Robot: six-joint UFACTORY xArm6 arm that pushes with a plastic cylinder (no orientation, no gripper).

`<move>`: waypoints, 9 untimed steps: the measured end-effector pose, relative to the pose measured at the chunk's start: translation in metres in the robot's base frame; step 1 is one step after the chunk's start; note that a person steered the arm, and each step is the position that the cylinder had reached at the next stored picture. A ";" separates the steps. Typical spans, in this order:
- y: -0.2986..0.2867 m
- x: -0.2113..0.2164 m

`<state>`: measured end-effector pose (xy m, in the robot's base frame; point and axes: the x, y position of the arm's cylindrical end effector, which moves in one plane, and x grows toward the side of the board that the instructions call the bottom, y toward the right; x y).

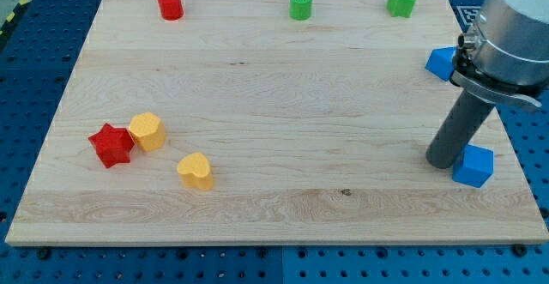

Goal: Push the yellow heart slightly down and right

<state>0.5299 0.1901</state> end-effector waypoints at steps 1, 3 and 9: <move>-0.004 0.000; -0.084 -0.024; -0.320 -0.009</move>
<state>0.5205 -0.1301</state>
